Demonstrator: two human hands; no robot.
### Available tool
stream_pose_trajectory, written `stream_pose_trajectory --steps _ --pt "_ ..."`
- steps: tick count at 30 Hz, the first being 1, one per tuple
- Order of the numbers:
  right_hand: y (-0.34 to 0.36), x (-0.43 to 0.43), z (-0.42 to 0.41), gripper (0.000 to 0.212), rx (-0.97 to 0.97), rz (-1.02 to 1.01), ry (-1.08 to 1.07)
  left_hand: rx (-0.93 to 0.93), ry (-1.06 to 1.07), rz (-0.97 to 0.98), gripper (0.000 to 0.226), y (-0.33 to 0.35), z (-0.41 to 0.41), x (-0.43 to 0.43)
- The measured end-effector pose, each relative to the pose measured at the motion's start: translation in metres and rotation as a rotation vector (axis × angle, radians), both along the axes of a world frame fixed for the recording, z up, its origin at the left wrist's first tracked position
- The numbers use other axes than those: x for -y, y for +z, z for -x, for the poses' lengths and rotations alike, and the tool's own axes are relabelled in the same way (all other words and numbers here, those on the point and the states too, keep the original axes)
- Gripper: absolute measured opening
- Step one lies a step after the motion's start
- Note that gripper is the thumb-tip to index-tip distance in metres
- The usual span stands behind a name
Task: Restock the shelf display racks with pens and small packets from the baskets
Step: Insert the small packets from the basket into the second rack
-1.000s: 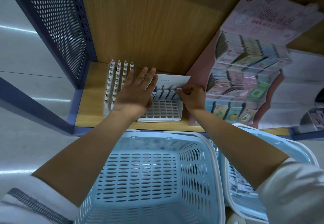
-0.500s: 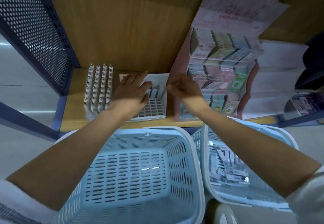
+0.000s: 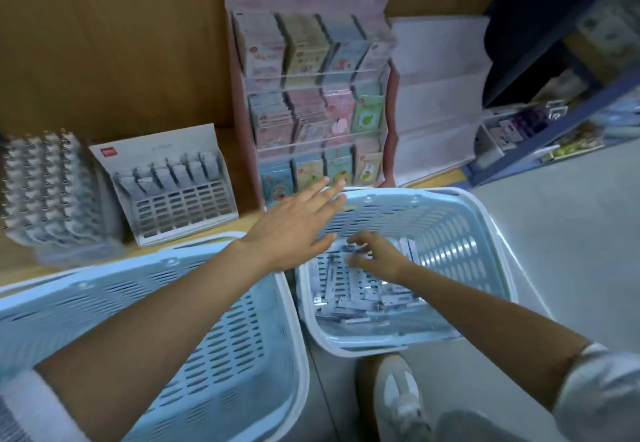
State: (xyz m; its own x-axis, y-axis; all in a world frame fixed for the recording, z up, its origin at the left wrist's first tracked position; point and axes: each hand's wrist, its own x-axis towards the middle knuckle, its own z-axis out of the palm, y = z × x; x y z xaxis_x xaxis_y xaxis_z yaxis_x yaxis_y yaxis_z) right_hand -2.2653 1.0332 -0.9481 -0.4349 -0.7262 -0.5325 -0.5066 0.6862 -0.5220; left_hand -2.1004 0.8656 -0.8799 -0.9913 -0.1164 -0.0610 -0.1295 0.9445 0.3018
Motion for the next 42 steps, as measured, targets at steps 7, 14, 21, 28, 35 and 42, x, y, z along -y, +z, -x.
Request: stream_pose_trajectory --steps 7,14,21,28,35,42 --pt "-0.034 0.013 -0.02 0.061 -0.083 -0.061 0.114 -0.084 0.003 -0.065 0.062 -0.012 -0.003 0.008" --pt "-0.039 0.02 -0.04 0.08 -0.002 0.038 0.064 -0.146 0.011 -0.093 0.059 -0.005 -0.005 0.007" --pt "-0.043 0.02 -0.053 0.074 0.051 -0.058 0.178 -0.146 0.023 -0.071 0.052 -0.003 -0.021 0.005" --pt "-0.035 0.01 -0.044 0.057 -0.184 -0.054 0.436 -0.123 0.031 -0.061 0.054 -0.001 -0.025 0.004" --pt "-0.042 0.017 -0.068 0.093 -0.02 -0.111 0.46 -0.129 0.03 -0.062 0.056 -0.001 -0.026 0.005" --pt "-0.048 0.017 -0.074 0.067 0.023 -0.078 0.5 -0.131 0.024 -0.068 0.055 -0.001 -0.026 0.005"
